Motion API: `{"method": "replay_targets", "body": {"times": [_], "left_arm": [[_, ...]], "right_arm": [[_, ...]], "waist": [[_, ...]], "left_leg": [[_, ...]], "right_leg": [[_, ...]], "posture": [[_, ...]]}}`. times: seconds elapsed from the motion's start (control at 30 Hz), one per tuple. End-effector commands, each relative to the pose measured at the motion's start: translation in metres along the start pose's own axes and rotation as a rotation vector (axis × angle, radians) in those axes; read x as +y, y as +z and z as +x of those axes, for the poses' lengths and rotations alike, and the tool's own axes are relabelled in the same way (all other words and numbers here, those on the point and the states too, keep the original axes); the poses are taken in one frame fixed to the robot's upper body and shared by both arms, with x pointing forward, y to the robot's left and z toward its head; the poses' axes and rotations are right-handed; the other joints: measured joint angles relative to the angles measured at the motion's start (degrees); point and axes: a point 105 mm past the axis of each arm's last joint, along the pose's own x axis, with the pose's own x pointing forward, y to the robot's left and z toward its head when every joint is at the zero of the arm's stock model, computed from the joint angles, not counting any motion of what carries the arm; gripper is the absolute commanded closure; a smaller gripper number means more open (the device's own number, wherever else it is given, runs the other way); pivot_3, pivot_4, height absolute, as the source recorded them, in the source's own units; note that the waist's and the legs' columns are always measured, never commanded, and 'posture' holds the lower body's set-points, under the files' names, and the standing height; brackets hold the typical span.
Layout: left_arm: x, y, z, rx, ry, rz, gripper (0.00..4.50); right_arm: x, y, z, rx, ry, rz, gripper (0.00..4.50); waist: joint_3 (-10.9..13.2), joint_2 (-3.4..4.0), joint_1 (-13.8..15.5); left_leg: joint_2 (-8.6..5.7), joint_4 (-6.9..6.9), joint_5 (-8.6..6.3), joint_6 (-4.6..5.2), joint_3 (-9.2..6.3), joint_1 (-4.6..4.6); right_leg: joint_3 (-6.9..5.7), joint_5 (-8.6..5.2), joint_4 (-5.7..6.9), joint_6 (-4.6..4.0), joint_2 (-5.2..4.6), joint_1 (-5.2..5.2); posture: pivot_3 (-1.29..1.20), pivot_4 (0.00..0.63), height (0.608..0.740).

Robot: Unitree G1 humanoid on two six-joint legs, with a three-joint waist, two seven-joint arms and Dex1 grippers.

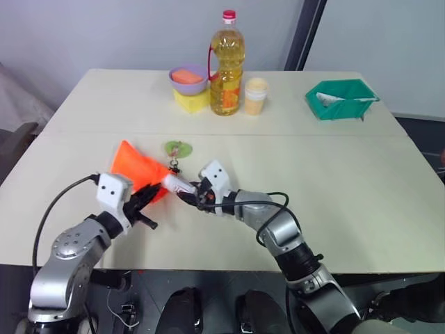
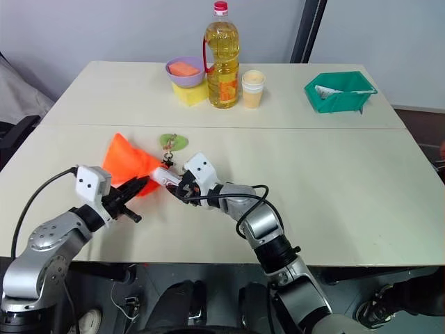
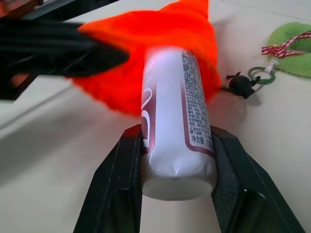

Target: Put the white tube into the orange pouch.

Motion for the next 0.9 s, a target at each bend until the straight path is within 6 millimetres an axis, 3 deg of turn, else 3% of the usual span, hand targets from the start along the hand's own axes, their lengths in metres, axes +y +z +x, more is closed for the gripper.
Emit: {"method": "replay_targets", "body": {"times": [0.03, 0.43, 0.73, 0.77, 0.8, 0.83, 0.9], "left_arm": [[-0.018, 0.015, 0.001, -0.04, -0.088, -0.004, 4.5], [-0.051, 0.029, -0.006, -0.021, -0.267, -0.07, 4.5], [-0.028, 0.01, -0.022, 0.072, -0.189, -0.08, 4.5], [-0.025, 0.007, -0.025, 0.082, -0.177, -0.087, 4.5], [-0.022, 0.005, -0.027, 0.088, -0.165, -0.094, 4.5], [-0.019, 0.003, -0.029, 0.096, -0.156, -0.096, 4.5], [-0.014, 0.0, -0.032, 0.106, -0.141, -0.099, 4.5]], "right_arm": [[0.007, 0.019, 0.009, -0.053, 0.03, -0.033, 2.89], [0.007, 0.027, 0.027, -0.037, 0.015, -0.055, 2.89], [0.011, 0.02, 0.023, -0.009, 0.046, -0.094, 2.89], [0.011, 0.021, 0.022, -0.01, 0.051, -0.092, 2.16], [0.012, 0.021, 0.02, -0.011, 0.058, -0.096, 1.86], [0.012, 0.022, 0.018, -0.014, 0.061, -0.108, 1.18], [0.011, 0.023, 0.014, -0.019, 0.063, -0.12, 0.34]], "waist": [[0.0, 0.0, -0.32], [0.01, 0.01, -1.18], [0.01, 0.03, -1.23], [0.02, 0.03, -1.24], [0.02, 0.03, -1.23], [0.02, 0.03, -1.22], [0.02, 0.04, -1.21]], "left_leg": [[0.0, -0.01, 0.0, 0.0, 0.0, -0.01], [-0.01, -0.05, 0.01, 0.0, 0.0, -0.04], [-0.01, -0.09, -0.01, -0.02, 0.0, -0.04], [-0.01, -0.09, -0.01, -0.02, -0.01, -0.04], [-0.01, -0.1, -0.01, -0.02, -0.01, -0.04], [-0.01, -0.12, -0.01, -0.03, -0.01, -0.04], [-0.02, -0.13, -0.01, -0.03, -0.01, -0.07]], "right_leg": [[0.0, 0.0, -0.01, 0.0, 0.0, -0.01], [0.0, 0.0, -0.02, 0.0, 0.01, -0.05], [0.0, -0.02, -0.04, -0.04, -0.01, -0.08], [0.0, -0.03, -0.04, -0.05, -0.02, -0.08], [0.0, -0.03, -0.04, -0.06, -0.02, -0.1], [0.0, -0.05, -0.04, -0.08, -0.03, -0.11], [0.0, -0.06, -0.04, -0.11, -0.04, -0.14]], "posture": [[0.0, 0.15, 0.737], [0.0, 0.15, 0.737], [0.0, 0.15, 0.737], [0.0, 0.15, 0.737], [0.0, 0.15, 0.737], [0.0, 0.15, 0.737], [0.0, 0.15, 0.737]]}}
